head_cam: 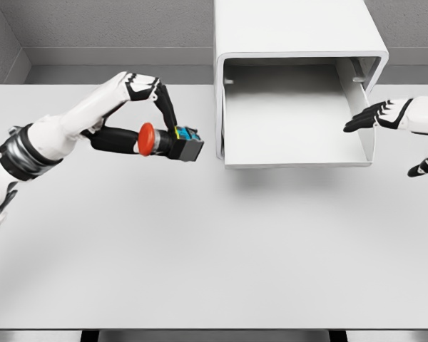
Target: Slide open multi-storey tabletop storage cabinets and put open load switch and slide close multi-storey tabletop storage cabinets
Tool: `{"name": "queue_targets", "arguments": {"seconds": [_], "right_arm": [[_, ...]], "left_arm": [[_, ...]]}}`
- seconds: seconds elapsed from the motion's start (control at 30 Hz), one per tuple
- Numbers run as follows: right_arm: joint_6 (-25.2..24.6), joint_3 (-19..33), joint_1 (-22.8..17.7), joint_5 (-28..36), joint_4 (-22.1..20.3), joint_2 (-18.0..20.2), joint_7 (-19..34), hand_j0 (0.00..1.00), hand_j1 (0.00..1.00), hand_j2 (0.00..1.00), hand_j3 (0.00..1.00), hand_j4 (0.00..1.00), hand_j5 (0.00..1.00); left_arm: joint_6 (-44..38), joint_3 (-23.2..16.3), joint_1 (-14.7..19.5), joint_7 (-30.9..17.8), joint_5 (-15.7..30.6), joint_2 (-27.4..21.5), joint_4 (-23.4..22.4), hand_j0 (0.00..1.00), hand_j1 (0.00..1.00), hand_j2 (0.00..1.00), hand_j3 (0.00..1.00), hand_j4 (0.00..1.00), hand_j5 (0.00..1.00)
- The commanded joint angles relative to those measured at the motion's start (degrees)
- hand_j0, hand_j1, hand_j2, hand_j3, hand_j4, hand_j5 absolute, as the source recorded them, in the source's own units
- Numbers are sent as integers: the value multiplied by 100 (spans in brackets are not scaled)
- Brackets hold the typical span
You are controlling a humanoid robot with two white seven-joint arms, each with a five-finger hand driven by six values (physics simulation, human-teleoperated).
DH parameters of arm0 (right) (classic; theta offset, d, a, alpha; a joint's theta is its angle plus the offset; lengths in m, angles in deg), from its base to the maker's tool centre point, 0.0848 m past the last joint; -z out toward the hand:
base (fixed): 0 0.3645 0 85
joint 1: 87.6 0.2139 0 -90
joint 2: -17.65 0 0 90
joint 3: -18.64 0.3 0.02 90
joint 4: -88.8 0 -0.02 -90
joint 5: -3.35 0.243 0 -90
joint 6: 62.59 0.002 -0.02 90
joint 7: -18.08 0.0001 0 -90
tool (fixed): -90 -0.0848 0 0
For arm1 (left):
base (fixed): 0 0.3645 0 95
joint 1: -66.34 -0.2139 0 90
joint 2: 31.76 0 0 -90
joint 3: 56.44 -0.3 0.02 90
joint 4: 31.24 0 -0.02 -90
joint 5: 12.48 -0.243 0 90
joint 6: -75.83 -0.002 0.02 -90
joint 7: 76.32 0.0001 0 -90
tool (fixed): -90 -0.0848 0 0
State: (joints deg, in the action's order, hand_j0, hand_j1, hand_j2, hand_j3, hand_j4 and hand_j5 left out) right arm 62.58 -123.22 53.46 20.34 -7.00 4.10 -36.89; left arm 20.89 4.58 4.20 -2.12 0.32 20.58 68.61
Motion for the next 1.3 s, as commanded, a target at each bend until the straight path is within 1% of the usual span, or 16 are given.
{"name": "queue_targets", "arguments": {"seconds": [0.0, 0.3, 0.5, 0.7, 0.8, 0.9, 0.93, 0.97, 1.0, 1.03, 1.07, 1.1, 1.13, 1.17, 1.2, 1.27], "right_arm": [[-18, 9, 0, 41, -34, 53, -3, 100, 100, 100, 100, 100, 100], [-18, 150, 80, 41, -26, 115, -3, 100, 100, 100, 100, 100, 100], [-18, 211, 97, 59, -17, 212, -3, 100, 100, 100, 100, 100, 100], [-18, 247, 97, 67, 1, 212, -3, 100, 100, 100, 100, 100, 100], [-18, 238, 97, 67, 27, 212, -3, 100, 100, 100, 100, 100, 100], [-18, 238, 80, 67, 27, 273, -3, 100, 100, 100, 100, 100, 100], [-18, 238, 80, 67, 27, 273, -3, 100, 100, 100, 100, 100, 100], [-18, 238, 80, 67, 27, 273, -3, 100, 100, 100, 100, 100, 100], [-18, 238, 71, 67, 27, 299, -3, 100, 100, 100, 100, 100, 100], [-18, 247, 80, 67, 27, 308, -3, 100, 100, 100, 100, 100, 100], [-18, 238, 80, 67, 27, 326, -3, 100, 100, 100, 100, 100, 100], [-18, 247, 80, 67, 27, 335, -3, 100, 100, 100, 100, 100, 100], [-18, 247, 71, 67, 27, 335, -3, 100, 100, 100, 100, 100, 100], [-18, 247, 71, 67, 27, 335, -3, 100, 100, 100, 100, 100, 100], [-18, 247, 80, 67, 27, 335, -3, 100, 100, 100, 100, 100, 100], [-18, 238, 80, 67, 27, 335, -3, 100, 100, 100, 100, 100, 100]], "left_arm": [[-6, -117, 0, -2, 48, 74, -27, 26, 26, 26, 26, 26, 26], [-6, -135, 123, 7, 109, 162, -27, 26, 26, 26, 26, 26, 26], [-6, -187, 220, -2, 100, 452, -150, 26, 26, 26, 26, 26, 26], [-6, -223, 308, 7, 118, 549, -150, 26, 26, 26, 26, 26, 26], [-6, -223, 396, 7, 118, 786, -202, 26, 26, 26, 26, 26, 26], [-6, -231, 545, -2, 65, 1208, -528, 26, 26, 26, 26, 26, 26], [-6, -240, 650, -2, 48, 1410, -659, 25, 25, 25, 25, 25, 25], [-6, -459, 869, -10, 39, 1524, -844, 25, 25, 25, 25, 25, 25], [-6, -653, 1195, -10, 39, 1630, -1213, 25, 25, 25, 25, 25, 25], [-6, -653, 1344, -10, -58, 2042, -1608, 25, 25, 25, 25, 25, 25], [-6, -653, 1520, -2, -391, 2420, -1934, 25, 25, 25, 25, 25, 25], [-6, -653, 1652, -2, -462, 2544, -2109, 33, 33, 33, 33, 33, 33], [-6, -583, 1652, 7, -445, 2518, -2171, 93, 93, 93, 93, 93, 93], [-6, -565, 1644, 7, -401, 2491, -2145, 100, 100, 100, 100, 100, 100], [-6, -565, 1591, 7, -383, 2483, -2049, 100, 100, 100, 100, 100, 100], [-6, -574, 1573, -2, -374, 2166, -1829, 100, 100, 100, 100, 100, 100]]}}
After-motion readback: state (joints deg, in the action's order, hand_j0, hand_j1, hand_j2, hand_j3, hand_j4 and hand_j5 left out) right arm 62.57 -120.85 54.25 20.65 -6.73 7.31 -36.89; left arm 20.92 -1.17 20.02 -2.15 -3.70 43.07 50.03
